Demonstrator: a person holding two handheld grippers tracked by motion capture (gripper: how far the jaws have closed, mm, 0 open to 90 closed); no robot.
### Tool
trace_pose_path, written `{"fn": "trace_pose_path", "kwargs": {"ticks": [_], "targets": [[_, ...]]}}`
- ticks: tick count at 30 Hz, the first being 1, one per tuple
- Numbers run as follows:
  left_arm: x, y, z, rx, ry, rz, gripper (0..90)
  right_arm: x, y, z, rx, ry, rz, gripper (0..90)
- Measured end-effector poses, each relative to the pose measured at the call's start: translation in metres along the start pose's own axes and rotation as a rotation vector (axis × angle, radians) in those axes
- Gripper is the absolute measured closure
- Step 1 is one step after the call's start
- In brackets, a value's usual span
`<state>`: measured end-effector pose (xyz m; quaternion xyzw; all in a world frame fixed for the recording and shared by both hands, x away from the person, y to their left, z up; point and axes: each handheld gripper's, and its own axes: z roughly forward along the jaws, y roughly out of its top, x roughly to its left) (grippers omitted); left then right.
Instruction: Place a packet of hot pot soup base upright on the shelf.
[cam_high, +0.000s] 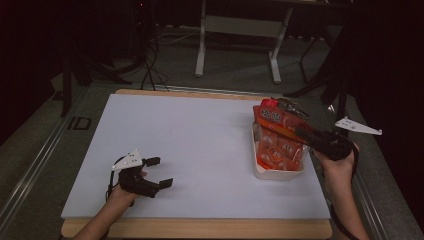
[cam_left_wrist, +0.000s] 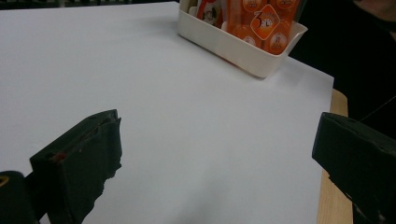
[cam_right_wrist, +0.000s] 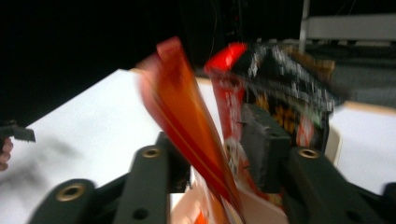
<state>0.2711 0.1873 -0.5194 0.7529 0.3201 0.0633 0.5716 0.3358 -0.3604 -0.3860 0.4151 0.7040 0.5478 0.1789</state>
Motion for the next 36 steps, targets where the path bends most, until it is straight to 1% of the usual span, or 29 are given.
{"fn": "trace_pose_path", "kwargs": {"ticks": [6,7,8,11,12,15,16,19,24,25,26,27,30,33,34,36], "targets": [[0.0,0.0,0.0,0.002,0.002,0.003,1.6,0.017,0.028,-0.004,-0.041,-0.011,-0.059,45.0],[0.0,0.0,0.0,0.003,0.0,0.002,1.6,0.021,0.033,-0.005,-0.05,-0.006,-0.068,42.4],[0.0,0.0,0.0,0.003,0.0,0.002,1.6,0.021,0.033,-0.005,-0.05,-0.006,-0.068,42.4],[0.0,-0.001,0.001,0.004,-0.001,0.002,1.6,0.028,0.043,-0.006,-0.073,-0.004,-0.087,35.2],[0.0,-0.001,0.001,0.005,-0.001,0.002,1.6,0.034,0.049,-0.006,-0.079,0.01,-0.09,29.7],[-0.001,-0.002,0.001,0.002,-0.005,0.001,1.6,0.037,0.052,-0.005,-0.077,0.017,-0.093,27.9],[-0.001,-0.002,0.001,0.004,-0.009,0.001,1.6,0.046,0.056,-0.003,-0.084,0.046,-0.103,19.6],[-0.001,-0.002,0.001,0.002,-0.008,0.001,1.6,0.055,0.056,0.0,-0.08,0.092,-0.11,13.6],[-0.002,-0.002,0.001,0.008,-0.007,0.005,1.6,0.07,0.053,0.007,-0.077,0.151,-0.121,12.6],[-0.002,-0.002,0.001,0.008,-0.007,0.005,1.6,0.07,0.053,0.007,-0.077,0.151,-0.121,12.6],[-0.002,-0.002,0.001,0.008,-0.007,0.005,1.6,0.072,0.052,0.009,-0.076,0.161,-0.119,12.6],[-0.002,-0.002,0.001,0.007,-0.008,0.007,1.6,0.077,0.049,0.014,-0.06,0.186,-0.13,11.5],[-0.002,-0.002,0.001,0.006,-0.009,0.005,1.6,0.084,0.042,0.023,-0.048,0.217,-0.135,11.4],[-0.002,-0.002,0.001,0.005,-0.012,0.004,1.6,0.087,0.039,0.026,-0.041,0.216,-0.145,11.4],[-0.003,-0.002,0.001,0.005,-0.012,0.004,1.6,0.092,0.033,0.032,-0.035,0.234,-0.15,11.5],[-0.003,-0.002,0.0,0.005,-0.012,0.006,1.6,0.096,0.027,0.038,-0.031,0.248,-0.147,12.9]]}}
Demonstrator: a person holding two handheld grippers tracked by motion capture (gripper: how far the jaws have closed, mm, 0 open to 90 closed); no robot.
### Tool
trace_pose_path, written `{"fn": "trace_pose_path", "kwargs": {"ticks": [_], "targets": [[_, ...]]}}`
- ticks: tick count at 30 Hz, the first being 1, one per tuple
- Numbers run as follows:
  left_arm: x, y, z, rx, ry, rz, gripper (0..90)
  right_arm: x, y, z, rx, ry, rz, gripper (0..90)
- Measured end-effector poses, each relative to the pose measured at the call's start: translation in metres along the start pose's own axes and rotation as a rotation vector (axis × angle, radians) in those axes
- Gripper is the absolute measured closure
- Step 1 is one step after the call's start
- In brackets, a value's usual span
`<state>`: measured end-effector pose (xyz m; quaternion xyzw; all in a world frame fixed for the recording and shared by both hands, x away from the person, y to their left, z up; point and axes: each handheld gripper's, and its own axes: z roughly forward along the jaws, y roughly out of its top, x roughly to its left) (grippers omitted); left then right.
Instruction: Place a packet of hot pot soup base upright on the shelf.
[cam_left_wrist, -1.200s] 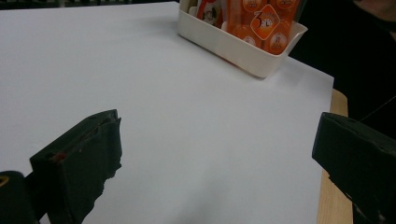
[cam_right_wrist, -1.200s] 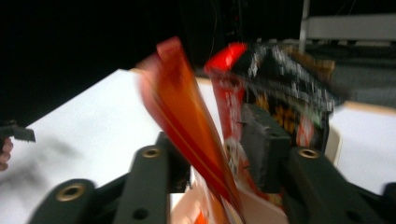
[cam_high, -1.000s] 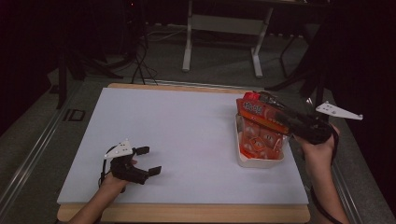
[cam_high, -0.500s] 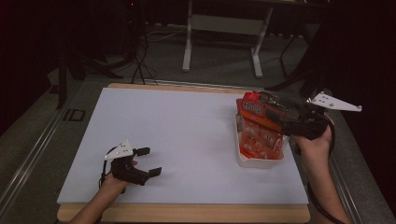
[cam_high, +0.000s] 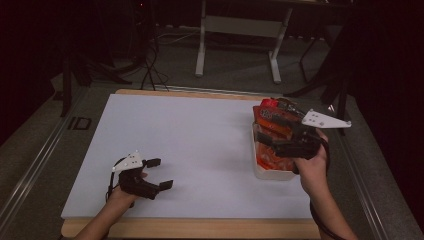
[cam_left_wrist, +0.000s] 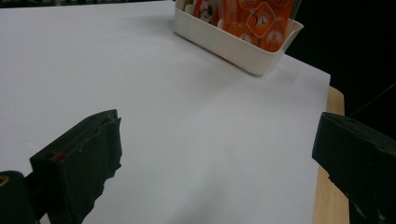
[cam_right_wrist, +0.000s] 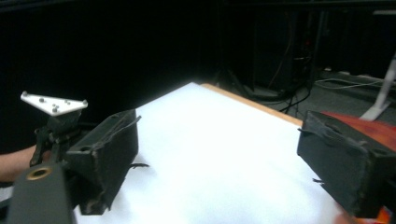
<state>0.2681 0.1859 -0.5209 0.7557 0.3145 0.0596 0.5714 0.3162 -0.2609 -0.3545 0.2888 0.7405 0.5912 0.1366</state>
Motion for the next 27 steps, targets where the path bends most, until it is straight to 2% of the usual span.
{"fn": "trace_pose_path", "kwargs": {"ticks": [4,8,12,16,21,27], "targets": [[-0.001,0.0,0.0,0.002,-0.001,0.007,1.6,0.005,-0.012,0.012,0.02,0.024,-0.014,13.1],[-0.001,0.0,0.0,0.001,-0.002,0.01,1.6,0.011,-0.027,0.023,0.05,0.068,0.0,13.6],[-0.001,0.0,0.0,0.0,-0.003,0.011,1.6,0.016,-0.041,0.034,0.084,0.091,0.002,13.6],[-0.001,0.0,-0.001,-0.004,-0.001,0.012,1.6,0.02,-0.056,0.044,0.095,0.111,0.0,13.5],[-0.001,0.0,-0.001,-0.002,0.0,0.014,1.6,0.024,-0.076,0.054,0.133,0.117,0.001,13.5],[-0.002,0.0,-0.001,-0.006,-0.004,0.017,1.6,0.026,-0.096,0.059,0.172,0.115,-0.019,13.5]]}}
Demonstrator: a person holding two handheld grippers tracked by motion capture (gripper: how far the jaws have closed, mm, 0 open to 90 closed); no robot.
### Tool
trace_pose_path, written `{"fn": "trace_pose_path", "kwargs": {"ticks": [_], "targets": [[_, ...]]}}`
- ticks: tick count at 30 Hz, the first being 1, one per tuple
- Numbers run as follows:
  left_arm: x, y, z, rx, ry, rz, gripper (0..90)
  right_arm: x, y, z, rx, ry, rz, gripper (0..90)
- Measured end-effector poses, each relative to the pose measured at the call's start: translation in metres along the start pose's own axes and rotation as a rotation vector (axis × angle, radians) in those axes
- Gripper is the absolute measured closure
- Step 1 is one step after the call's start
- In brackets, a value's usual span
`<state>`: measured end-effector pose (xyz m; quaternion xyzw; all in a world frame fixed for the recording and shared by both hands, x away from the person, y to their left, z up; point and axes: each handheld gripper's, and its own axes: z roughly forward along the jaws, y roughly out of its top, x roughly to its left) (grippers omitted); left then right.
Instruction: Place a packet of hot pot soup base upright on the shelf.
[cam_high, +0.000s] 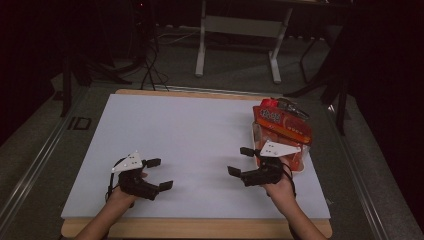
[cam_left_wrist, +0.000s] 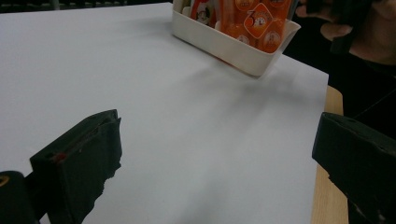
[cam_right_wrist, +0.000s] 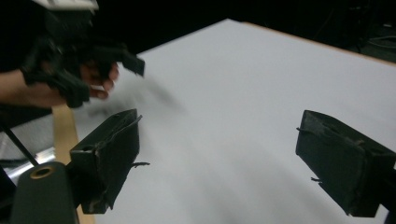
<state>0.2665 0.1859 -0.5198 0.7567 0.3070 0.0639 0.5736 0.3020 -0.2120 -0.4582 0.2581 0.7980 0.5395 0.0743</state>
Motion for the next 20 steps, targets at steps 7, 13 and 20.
{"fn": "trace_pose_path", "kwargs": {"ticks": [7,13,20], "targets": [[0.0,-0.001,0.001,0.005,-0.006,0.0,1.6,-0.002,-0.019,0.005,0.061,0.006,-0.008,13.4],[-0.002,-0.001,0.001,-0.002,-0.007,0.005,1.6,-0.005,-0.027,0.006,0.085,-0.006,-0.01,13.4],[-0.003,-0.002,0.001,0.003,-0.01,0.006,1.6,-0.01,-0.03,0.007,0.09,-0.029,-0.01,13.4]]}}
